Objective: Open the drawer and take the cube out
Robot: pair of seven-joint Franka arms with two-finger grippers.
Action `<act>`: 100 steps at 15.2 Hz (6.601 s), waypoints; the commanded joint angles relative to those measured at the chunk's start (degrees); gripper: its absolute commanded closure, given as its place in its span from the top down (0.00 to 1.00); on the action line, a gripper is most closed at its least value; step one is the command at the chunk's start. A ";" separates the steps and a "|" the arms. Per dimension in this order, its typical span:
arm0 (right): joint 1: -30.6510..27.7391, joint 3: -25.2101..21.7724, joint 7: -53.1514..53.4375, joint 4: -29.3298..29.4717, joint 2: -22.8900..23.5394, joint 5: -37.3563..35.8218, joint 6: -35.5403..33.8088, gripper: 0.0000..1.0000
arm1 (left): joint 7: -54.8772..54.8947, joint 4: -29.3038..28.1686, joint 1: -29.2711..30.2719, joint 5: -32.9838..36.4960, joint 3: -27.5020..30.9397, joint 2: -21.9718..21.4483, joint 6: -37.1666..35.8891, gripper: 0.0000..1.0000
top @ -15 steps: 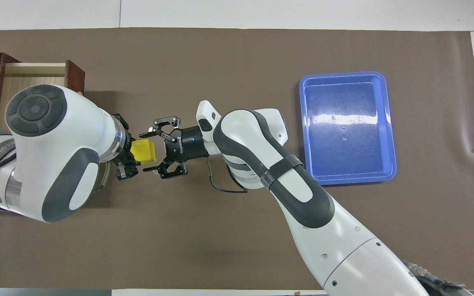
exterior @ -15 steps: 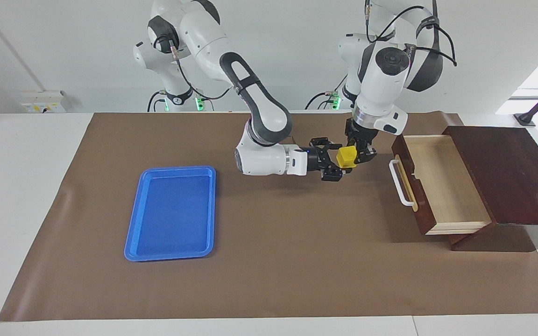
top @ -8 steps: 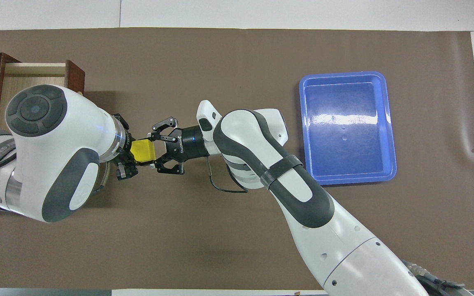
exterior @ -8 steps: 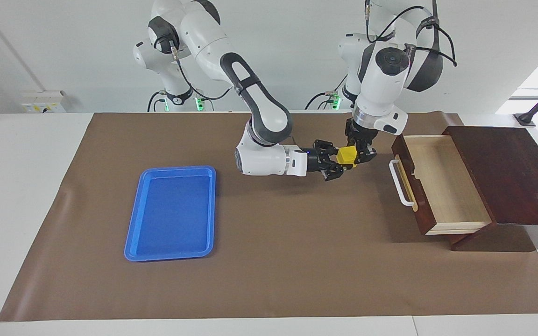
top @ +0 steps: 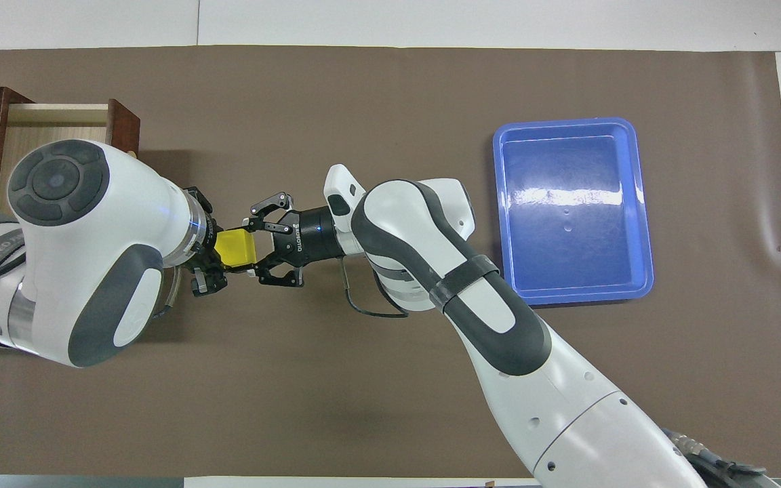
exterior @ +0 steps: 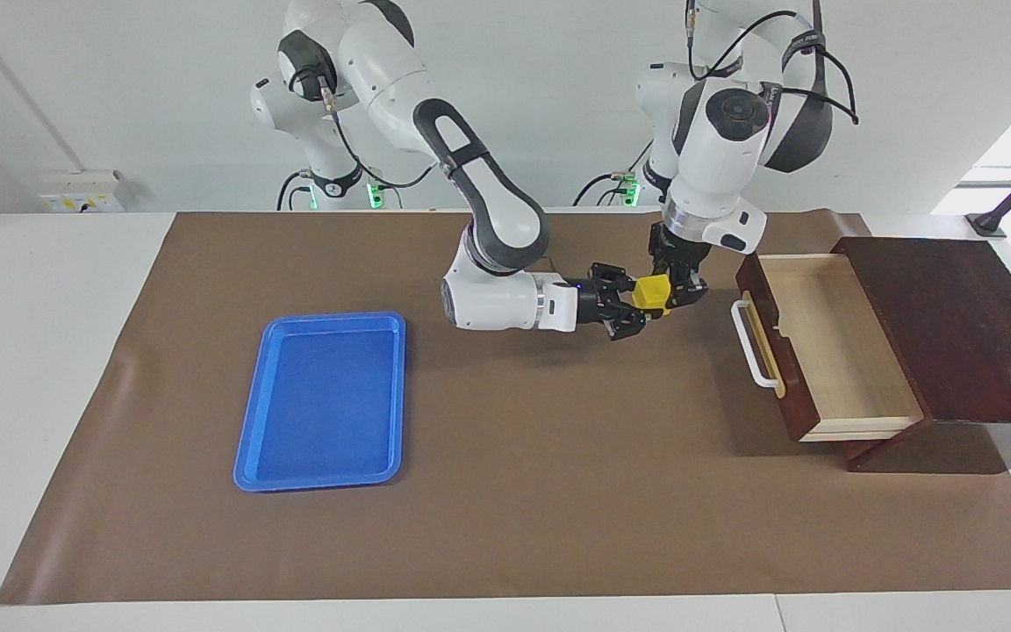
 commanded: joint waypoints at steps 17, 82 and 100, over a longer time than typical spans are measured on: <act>-2.69 0.46 3.26 4.19 1.29 -1.04 -0.75 0.00 | 23.37 -0.26 11.54 -0.52 1.61 3.27 9.01 1.00; -36.10 -1.74 55.36 -1.35 -23.39 -60.97 -15.96 1.00 | 115.48 17.76 21.48 -1.49 -1.12 0.56 -23.40 1.00; -32.76 -1.91 122.17 -1.87 -43.01 -97.46 -43.91 1.00 | 118.83 17.23 21.48 -1.66 -1.12 0.12 -19.72 1.00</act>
